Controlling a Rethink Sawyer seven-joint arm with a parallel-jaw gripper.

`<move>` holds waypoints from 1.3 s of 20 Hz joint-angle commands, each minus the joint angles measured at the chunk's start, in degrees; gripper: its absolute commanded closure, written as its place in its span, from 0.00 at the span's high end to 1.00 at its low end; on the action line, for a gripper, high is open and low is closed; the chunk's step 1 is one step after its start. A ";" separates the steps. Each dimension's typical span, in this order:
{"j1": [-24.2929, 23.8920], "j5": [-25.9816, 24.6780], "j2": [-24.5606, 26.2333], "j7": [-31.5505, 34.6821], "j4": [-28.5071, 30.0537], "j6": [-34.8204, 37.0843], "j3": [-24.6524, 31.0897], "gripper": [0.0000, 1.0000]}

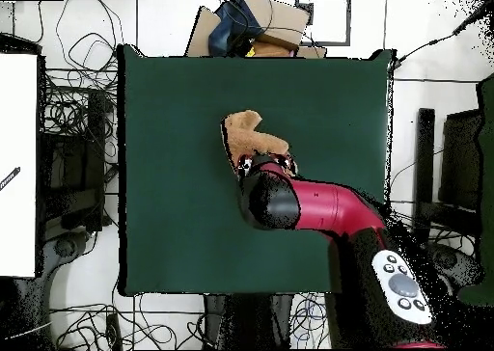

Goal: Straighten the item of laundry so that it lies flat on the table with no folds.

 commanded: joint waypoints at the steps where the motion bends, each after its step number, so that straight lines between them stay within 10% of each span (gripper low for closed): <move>1: 2.39 3.27 -2.49 11.29 4.33 3.92 -1.53 1.00; 26: 4.45 3.89 1.25 9.68 2.75 0.93 -4.17 1.00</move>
